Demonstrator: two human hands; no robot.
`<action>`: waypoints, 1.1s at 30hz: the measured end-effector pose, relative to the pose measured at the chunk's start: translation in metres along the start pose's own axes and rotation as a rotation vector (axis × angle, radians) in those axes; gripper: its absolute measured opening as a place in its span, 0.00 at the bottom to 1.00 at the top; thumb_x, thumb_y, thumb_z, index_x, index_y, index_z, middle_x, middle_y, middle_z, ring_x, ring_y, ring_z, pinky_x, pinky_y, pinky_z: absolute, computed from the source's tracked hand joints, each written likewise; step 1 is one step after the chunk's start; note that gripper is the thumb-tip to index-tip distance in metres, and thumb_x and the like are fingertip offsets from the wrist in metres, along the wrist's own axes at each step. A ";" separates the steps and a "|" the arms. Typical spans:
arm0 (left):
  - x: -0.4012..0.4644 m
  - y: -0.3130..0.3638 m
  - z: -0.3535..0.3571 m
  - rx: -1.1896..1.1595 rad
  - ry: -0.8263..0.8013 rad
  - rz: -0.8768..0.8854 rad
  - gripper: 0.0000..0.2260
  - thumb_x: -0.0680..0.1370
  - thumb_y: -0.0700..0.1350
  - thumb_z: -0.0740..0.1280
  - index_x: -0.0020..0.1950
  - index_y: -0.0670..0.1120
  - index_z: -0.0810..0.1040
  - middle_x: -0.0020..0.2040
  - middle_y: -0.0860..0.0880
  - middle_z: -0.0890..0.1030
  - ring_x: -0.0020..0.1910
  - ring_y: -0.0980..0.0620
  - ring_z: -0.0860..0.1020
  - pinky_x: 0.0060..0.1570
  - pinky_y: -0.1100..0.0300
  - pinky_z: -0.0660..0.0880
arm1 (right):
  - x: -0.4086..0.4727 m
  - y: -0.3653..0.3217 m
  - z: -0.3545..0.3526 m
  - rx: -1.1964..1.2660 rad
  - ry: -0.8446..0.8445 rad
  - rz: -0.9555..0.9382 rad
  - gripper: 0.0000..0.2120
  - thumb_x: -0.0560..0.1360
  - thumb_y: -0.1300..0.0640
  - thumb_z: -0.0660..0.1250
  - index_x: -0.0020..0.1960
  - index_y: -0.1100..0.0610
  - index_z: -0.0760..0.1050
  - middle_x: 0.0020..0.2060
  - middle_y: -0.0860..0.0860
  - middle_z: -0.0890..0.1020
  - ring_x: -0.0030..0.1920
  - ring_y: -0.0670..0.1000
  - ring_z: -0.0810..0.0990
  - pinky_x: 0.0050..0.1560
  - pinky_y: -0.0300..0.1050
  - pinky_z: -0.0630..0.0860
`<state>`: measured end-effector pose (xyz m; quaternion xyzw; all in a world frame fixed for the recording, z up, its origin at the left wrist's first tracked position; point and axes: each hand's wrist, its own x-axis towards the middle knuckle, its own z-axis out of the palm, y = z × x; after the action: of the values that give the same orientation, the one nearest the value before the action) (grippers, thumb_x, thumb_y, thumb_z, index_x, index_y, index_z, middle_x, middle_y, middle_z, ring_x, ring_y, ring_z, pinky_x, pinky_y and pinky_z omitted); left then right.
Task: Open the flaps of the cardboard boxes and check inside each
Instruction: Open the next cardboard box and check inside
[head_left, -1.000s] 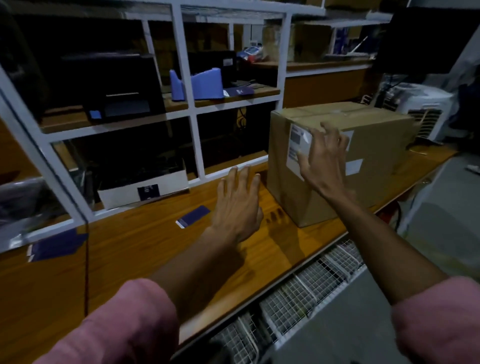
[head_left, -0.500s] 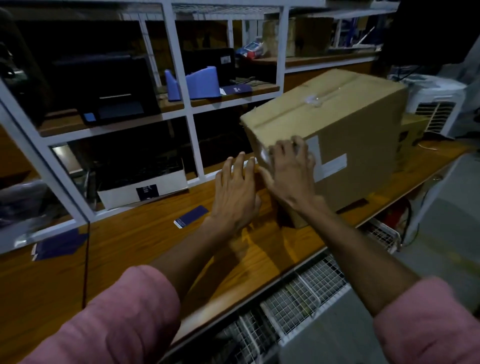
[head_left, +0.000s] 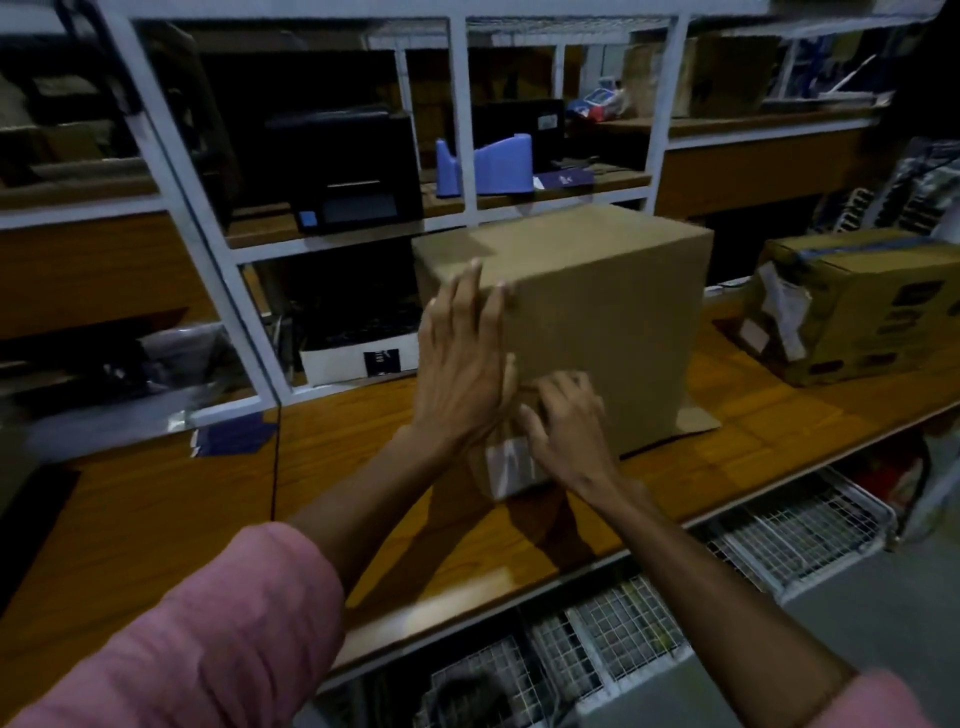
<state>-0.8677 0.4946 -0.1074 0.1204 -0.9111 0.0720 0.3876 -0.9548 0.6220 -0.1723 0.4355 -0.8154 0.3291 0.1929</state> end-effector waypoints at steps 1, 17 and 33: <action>0.010 -0.001 -0.004 0.046 -0.016 0.017 0.34 0.78 0.55 0.60 0.81 0.44 0.54 0.82 0.38 0.52 0.81 0.37 0.51 0.77 0.39 0.53 | 0.001 0.001 0.000 0.001 -0.010 0.034 0.11 0.76 0.54 0.64 0.55 0.59 0.76 0.53 0.58 0.78 0.56 0.61 0.73 0.52 0.57 0.74; -0.023 -0.093 -0.048 0.260 -0.193 -0.370 0.29 0.80 0.67 0.55 0.68 0.44 0.64 0.62 0.35 0.72 0.58 0.37 0.72 0.57 0.43 0.72 | 0.023 -0.010 -0.005 0.250 0.012 0.363 0.20 0.80 0.49 0.65 0.70 0.50 0.68 0.68 0.52 0.67 0.70 0.54 0.65 0.67 0.54 0.69; -0.082 -0.178 -0.135 0.022 0.134 -0.925 0.37 0.81 0.65 0.57 0.83 0.53 0.43 0.82 0.41 0.46 0.78 0.30 0.51 0.70 0.30 0.56 | 0.054 -0.090 0.015 0.431 0.197 0.108 0.14 0.79 0.55 0.65 0.63 0.56 0.74 0.60 0.55 0.73 0.62 0.54 0.71 0.59 0.49 0.72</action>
<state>-0.6713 0.3670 -0.0670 0.5132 -0.7340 -0.0910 0.4355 -0.9094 0.5437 -0.1174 0.3881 -0.7257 0.5461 0.1563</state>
